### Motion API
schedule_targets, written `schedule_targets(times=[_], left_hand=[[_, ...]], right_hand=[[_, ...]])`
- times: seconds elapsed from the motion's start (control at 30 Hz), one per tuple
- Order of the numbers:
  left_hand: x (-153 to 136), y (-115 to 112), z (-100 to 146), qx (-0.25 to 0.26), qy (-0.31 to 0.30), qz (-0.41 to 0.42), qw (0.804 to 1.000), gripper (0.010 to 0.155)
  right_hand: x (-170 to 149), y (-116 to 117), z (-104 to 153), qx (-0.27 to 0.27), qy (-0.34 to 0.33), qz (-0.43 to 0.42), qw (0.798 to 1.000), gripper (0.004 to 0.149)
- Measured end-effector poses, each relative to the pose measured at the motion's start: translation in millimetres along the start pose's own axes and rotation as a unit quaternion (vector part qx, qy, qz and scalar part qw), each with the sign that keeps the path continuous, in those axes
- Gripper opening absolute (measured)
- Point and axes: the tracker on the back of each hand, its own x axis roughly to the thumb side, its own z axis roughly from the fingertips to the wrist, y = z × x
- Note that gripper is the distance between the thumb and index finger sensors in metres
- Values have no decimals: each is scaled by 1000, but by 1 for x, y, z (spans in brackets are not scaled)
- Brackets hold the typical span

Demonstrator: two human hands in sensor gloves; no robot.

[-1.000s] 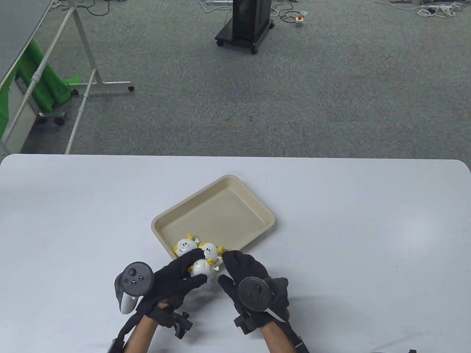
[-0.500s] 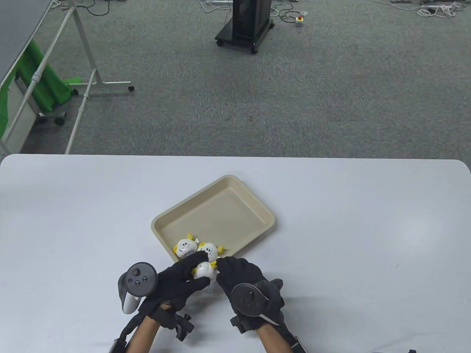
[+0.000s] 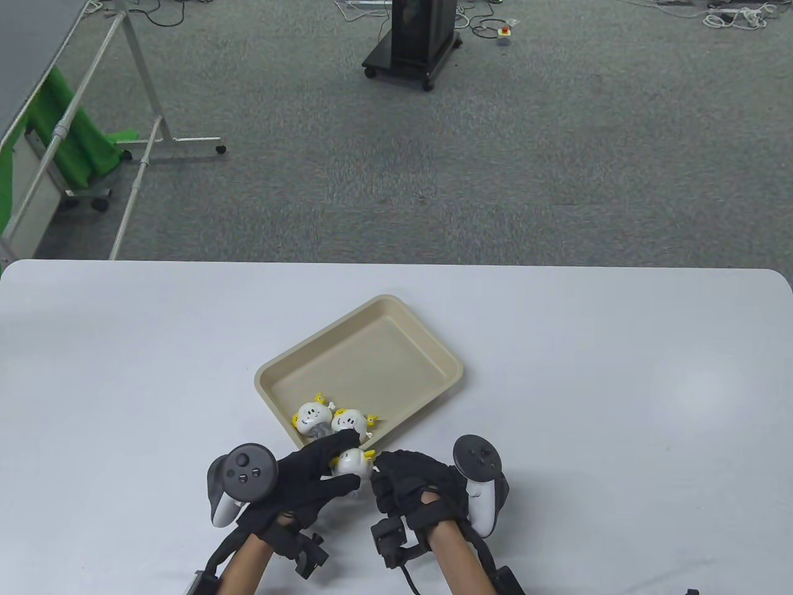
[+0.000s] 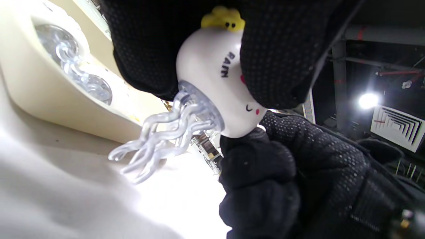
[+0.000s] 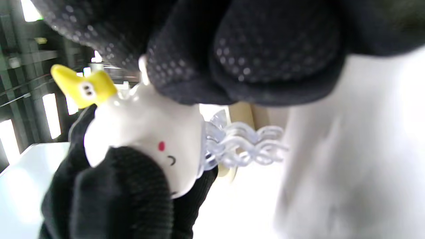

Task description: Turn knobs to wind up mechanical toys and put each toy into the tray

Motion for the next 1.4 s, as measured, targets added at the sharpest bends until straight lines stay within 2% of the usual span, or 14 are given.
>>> schedule_targets(times=[0.1,0.23,0.3,0.37,0.4,0.47,0.53,0.67,0.73,0.8,1.1,1.17,1.27,1.4], left_hand=[[0,0,0,4,2,13,1000,73],[0,4,2,21,4,12,1000,73],[-2,7,2,31,6,18,999,73],[-4,10,3,42,11,29,999,73],[-5,12,4,46,12,35,998,73],[-7,15,4,53,16,45,997,73],[-8,17,5,56,16,51,997,73],[-8,17,5,55,17,57,997,73],[-8,17,5,53,16,57,997,73],[-8,16,5,49,15,56,997,73],[-7,12,4,36,13,54,998,73],[-6,11,3,36,14,59,998,73],[-6,11,3,31,13,60,998,73],[-4,9,2,21,10,52,998,73]], right_hand=[[1,-2,-1,16,-15,-12,1000,38],[12,-2,3,24,-79,53,995,42],[21,-2,9,-18,-147,94,984,49],[29,-1,17,-75,-215,128,965,54],[35,0,22,-87,-265,156,948,56],[44,5,30,-92,-321,231,914,60],[48,12,40,-100,-343,299,885,63],[50,28,51,-129,-389,430,804,69],[49,35,52,-132,-390,469,782,70],[47,39,53,-133,-395,485,768,69],[47,46,55,-157,-419,501,741,49],[47,45,55,-157,-420,499,741,47],[48,41,52,-141,-410,474,767,44],[47,26,37,-90,-360,376,849,43]])
